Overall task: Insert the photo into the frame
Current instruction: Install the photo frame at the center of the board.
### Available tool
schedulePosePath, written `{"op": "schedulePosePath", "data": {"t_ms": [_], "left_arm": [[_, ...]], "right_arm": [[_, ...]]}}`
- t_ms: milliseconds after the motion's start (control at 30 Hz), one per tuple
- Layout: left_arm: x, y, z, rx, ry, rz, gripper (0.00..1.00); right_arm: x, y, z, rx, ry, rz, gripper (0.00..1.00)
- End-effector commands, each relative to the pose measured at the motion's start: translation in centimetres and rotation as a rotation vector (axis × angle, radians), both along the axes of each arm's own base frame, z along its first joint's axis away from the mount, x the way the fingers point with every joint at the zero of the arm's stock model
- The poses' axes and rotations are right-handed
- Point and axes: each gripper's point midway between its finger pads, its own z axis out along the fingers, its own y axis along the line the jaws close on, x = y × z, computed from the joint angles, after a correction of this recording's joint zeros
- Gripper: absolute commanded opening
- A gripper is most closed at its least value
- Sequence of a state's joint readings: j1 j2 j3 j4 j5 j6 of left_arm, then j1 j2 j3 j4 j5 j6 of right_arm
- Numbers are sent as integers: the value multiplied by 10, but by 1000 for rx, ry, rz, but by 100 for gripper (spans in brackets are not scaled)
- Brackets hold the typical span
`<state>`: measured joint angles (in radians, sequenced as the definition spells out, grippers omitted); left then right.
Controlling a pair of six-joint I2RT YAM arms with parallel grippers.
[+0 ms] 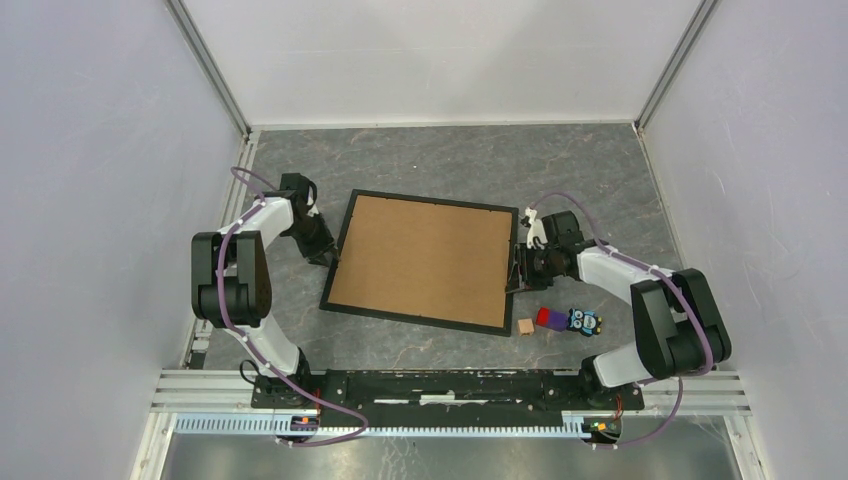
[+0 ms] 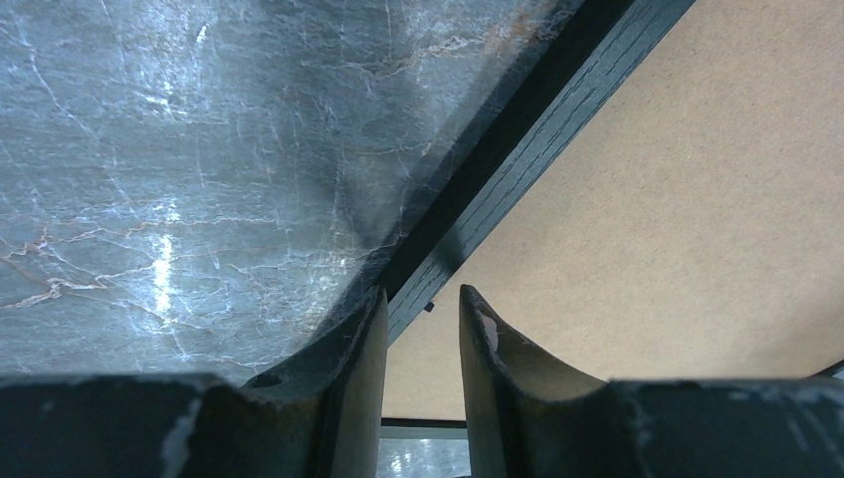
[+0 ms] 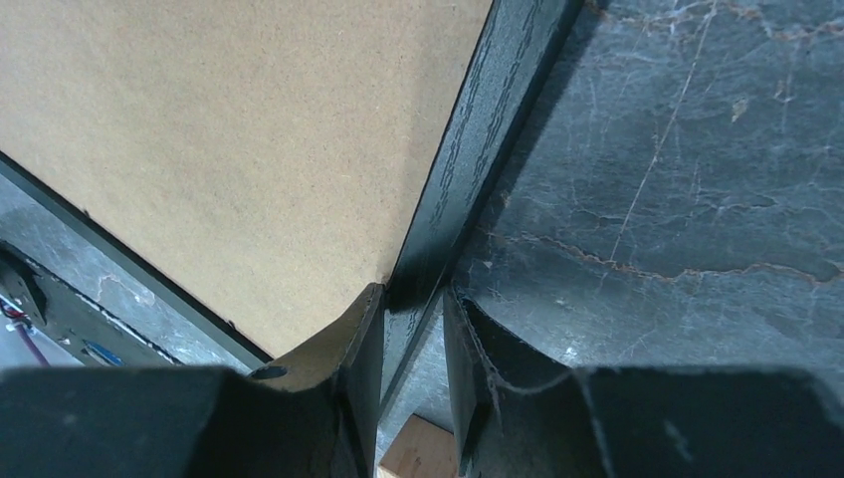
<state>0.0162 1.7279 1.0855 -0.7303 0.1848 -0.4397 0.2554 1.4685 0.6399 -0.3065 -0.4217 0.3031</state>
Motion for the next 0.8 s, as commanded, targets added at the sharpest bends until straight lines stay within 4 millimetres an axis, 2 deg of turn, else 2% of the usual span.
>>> {"op": "schedulePosePath", "data": {"t_ms": [0, 333, 467, 633, 700, 767], "left_arm": [[3, -20, 6, -50, -36, -84, 38], [3, -22, 6, -52, -36, -90, 38], [3, -23, 6, -55, -37, -92, 38], [3, -23, 8, -52, -44, -93, 38], [3, -23, 9, -49, -47, -94, 38], [4, -22, 11, -46, -56, -94, 38]], "right_arm": [[-18, -48, -52, -344, 67, -10, 32], [-33, -52, -70, -553, 91, 28, 32], [-20, -45, -62, -566, 61, 24, 31], [1, -20, -48, -490, 25, 54, 33], [13, 0, -30, -397, -22, 94, 35], [32, 17, 0, -312, -103, 110, 39]]}}
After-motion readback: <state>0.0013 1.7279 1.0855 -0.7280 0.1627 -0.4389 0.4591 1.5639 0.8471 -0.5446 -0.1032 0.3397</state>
